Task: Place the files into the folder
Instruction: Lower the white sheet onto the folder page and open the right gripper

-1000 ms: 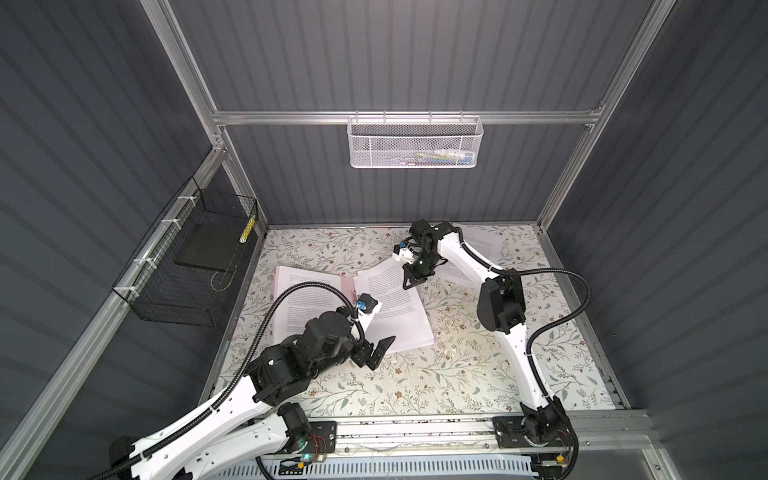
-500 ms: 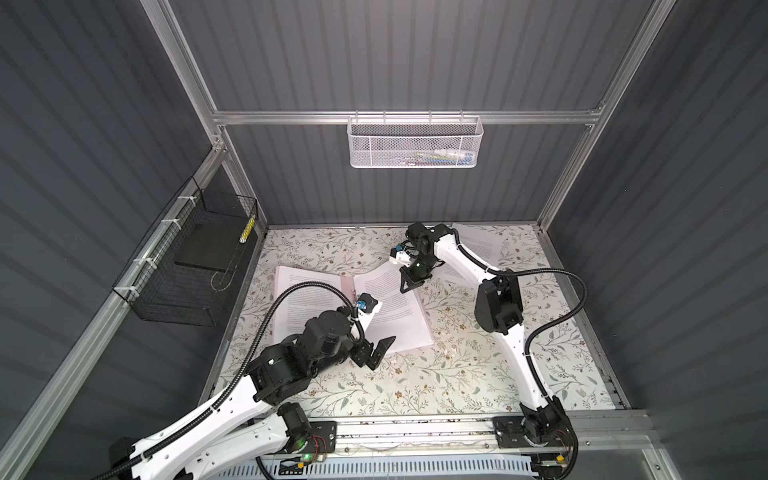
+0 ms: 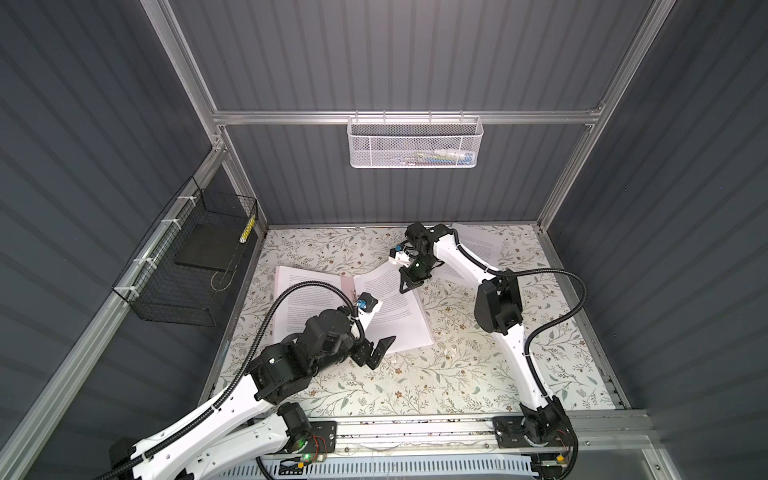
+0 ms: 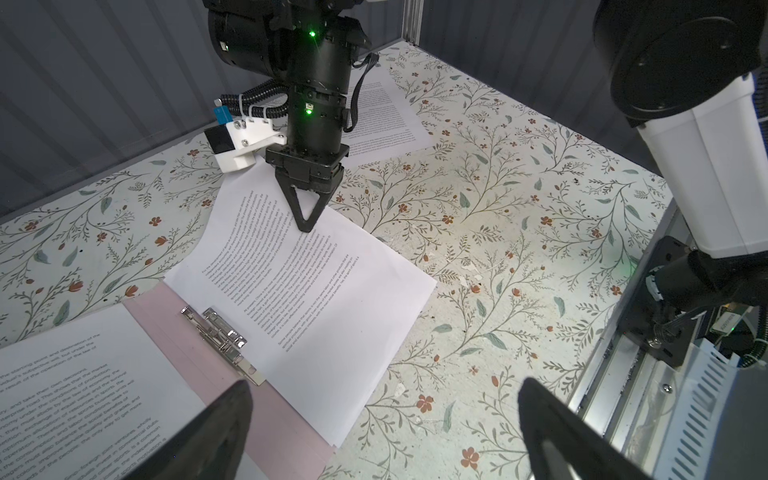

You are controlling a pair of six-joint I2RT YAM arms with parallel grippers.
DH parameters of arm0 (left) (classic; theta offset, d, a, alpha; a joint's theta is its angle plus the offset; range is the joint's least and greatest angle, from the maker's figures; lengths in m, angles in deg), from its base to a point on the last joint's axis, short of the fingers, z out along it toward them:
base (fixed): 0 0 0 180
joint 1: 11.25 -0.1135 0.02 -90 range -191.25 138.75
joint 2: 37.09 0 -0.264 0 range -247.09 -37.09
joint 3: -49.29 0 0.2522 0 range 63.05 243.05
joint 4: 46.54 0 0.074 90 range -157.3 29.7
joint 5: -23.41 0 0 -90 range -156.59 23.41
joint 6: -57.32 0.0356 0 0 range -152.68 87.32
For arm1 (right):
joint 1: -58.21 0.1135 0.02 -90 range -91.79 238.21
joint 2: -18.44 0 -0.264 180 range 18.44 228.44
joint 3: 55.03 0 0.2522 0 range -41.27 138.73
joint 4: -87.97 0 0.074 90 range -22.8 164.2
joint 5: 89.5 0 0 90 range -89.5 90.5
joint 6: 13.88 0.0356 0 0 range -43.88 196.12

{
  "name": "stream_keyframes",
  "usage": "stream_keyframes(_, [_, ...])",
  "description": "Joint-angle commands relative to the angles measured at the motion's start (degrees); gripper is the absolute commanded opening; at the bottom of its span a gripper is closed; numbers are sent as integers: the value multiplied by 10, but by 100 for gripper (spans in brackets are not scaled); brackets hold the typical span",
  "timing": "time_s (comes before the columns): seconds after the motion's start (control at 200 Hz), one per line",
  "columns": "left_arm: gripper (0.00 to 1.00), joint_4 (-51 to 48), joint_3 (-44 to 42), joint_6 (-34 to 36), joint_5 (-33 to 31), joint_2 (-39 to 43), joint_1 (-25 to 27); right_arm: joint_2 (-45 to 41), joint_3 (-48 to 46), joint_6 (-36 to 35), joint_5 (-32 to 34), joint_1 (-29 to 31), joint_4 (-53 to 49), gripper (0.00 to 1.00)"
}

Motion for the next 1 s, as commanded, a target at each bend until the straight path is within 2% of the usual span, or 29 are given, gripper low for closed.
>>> stream_keyframes(0.0, [100,-2,16,10,10,-1,-5,17,15,0,-8,4,-7,0])
stream_keyframes(0.535, [100,-2,16,11,16,-5,-10,24,18,8,-15,8,-1,3])
stream_keyframes(0.765, [100,-2,16,11,16,-6,-11,25,17,12,-16,8,-3,13])
stream_keyframes(0.996, [100,-2,17,12,16,-6,-12,15,13,22,14,6,-1,24])
